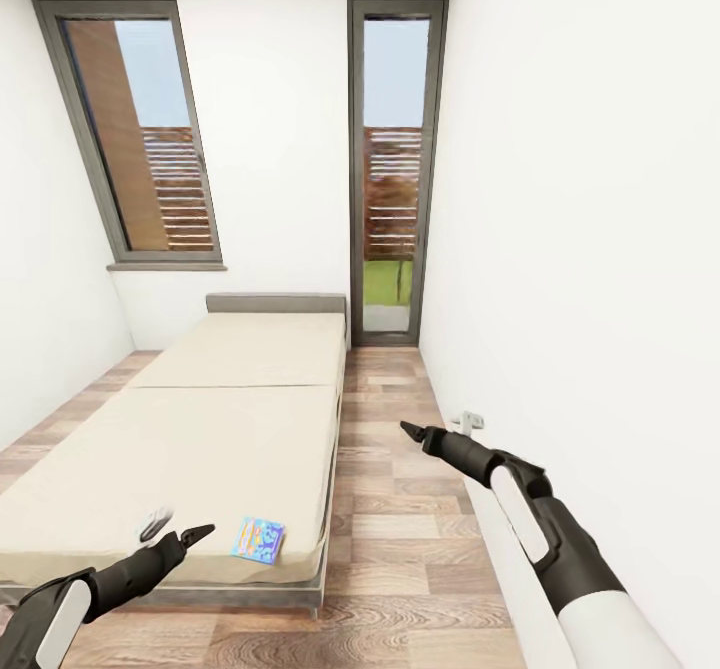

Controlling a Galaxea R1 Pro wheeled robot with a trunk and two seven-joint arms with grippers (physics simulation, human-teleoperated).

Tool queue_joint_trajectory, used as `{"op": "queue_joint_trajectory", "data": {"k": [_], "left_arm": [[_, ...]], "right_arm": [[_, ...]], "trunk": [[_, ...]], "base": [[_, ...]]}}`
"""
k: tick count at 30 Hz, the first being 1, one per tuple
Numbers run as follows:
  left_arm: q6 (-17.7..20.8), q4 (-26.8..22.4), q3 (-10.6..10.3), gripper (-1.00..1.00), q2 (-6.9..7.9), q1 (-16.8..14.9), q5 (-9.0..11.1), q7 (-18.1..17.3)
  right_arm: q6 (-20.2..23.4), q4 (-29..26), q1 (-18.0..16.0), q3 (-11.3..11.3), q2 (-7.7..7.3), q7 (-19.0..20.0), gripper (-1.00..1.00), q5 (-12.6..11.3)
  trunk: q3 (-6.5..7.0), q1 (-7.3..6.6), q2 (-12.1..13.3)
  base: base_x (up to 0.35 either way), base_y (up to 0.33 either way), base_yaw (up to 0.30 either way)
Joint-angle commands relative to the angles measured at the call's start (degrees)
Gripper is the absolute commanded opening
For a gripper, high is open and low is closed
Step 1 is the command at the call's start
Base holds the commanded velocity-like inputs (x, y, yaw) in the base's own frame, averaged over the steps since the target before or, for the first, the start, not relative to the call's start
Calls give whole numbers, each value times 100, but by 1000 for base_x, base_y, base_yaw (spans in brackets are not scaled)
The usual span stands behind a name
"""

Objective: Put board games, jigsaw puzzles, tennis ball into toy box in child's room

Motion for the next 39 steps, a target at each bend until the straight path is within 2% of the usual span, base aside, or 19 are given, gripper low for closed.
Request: {"op": "queue_joint_trajectory", "data": {"k": [1, 6, 11, 18, 23, 33, 36, 39], "left_arm": [[35, -1, 13, 100, -2, -5, 15, -23], [19, 13, 15, 100, -7, -5, 20, -50], [-20, 23, 20, 100, -19, -5, 24, -54], [-176, 266, 12, 100, -56, -5, 27, -33], [-393, 491, 6, 100, -51, -5, 32, -37], [-498, 629, 19, 100, -30, -204, 105, -52], [-506, 657, 22, 100, -38, -261, 143, -52], [-510, 671, 21, 100, -40, -291, 190, -60]], "right_arm": [[83, -64, -4, -7, -8, -3, 100, -96], [312, -242, 56, -41, 14, -35, 100, -340], [389, -207, 116, -72, -24, -19, 100, -422], [449, -249, 142, -98, -29, -11, 100, -461], [505, -507, 153, -85, -29, -14, 100, -466], [1186, -1131, 313, -80, 24, -57, 100, -441], [1328, -1223, 330, -75, 49, -167, 100, -419], [1404, -1271, 339, -73, 70, -447, 100, -429]], "trunk": [[-28, 24, -49], [-117, 134, -249], [-207, 244, -450], [-333, 397, -731], [-423, 507, -931], [-602, 727, -1332], [-656, 793, -1453], [-710, 859, -1573]], "base": [[0, 0, 0], [0, 0, 0], [0, 0, 0], [0, 0, 0], [0, 0, 0], [0, 0, 0], [0, 0, 0], [0, 0, 0]]}}
